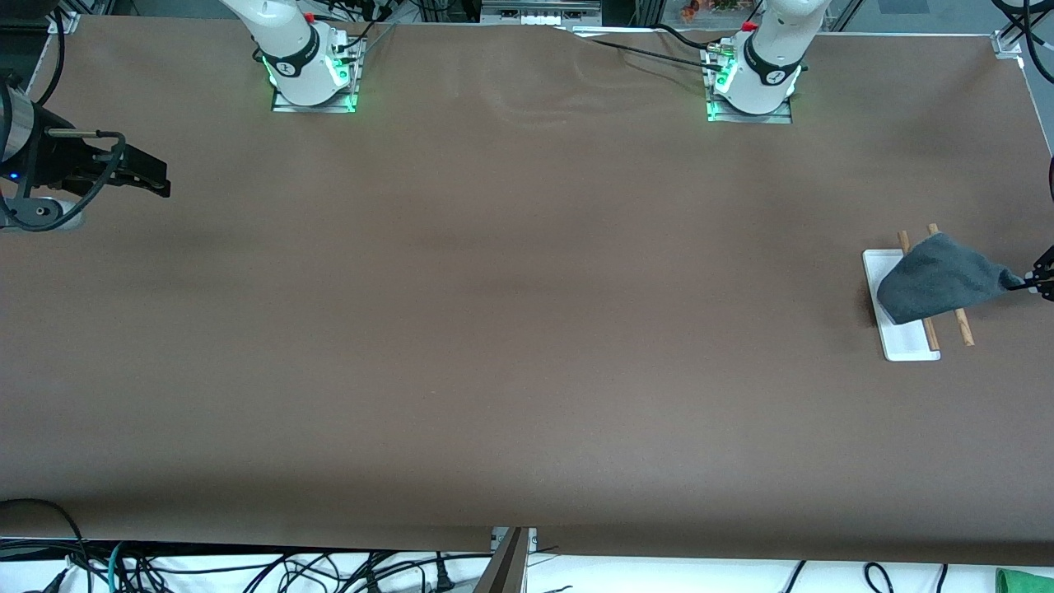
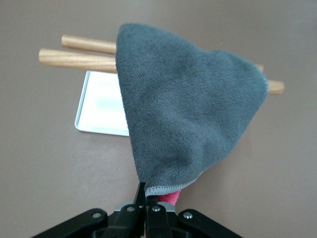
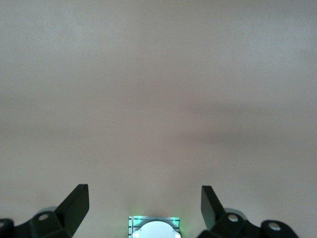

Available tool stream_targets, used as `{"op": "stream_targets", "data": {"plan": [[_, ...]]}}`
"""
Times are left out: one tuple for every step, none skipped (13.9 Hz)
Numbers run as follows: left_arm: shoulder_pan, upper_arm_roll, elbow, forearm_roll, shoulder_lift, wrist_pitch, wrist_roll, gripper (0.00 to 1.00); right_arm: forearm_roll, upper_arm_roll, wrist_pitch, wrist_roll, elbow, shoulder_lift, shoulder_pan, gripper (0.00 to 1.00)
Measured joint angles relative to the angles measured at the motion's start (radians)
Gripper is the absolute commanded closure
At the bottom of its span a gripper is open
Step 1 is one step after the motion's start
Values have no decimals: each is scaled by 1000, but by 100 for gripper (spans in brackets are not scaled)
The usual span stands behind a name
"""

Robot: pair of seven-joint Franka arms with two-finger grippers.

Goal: Pass towel and hang on rack
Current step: 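Open the left gripper and release the towel onto the rack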

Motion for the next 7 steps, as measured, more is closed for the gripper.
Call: {"op": "stream_targets", "data": {"plan": [[-1, 0, 0, 0, 8, 9, 0, 1, 0, 0, 0, -7, 0, 1, 0, 0], [-2, -1, 0, -6, 14, 15, -5, 0, 0, 0, 0, -11, 0, 1, 0, 0], [-2, -1, 1, -16, 17, 19, -14, 0, 0, 0, 0, -14, 0, 1, 0, 0], [-2, -1, 5, -21, 17, 19, -19, 0, 0, 0, 0, -15, 0, 1, 0, 0], [-2, -1, 14, -22, 17, 19, -25, 0, 0, 0, 0, -15, 0, 1, -1, 0], [-2, -2, 27, -22, 17, 19, -36, 0, 0, -1, 0, -16, 0, 2, -1, 0], [-2, -3, 41, -22, 17, 19, -43, 0, 0, -1, 0, -16, 0, 3, -1, 0]]}}
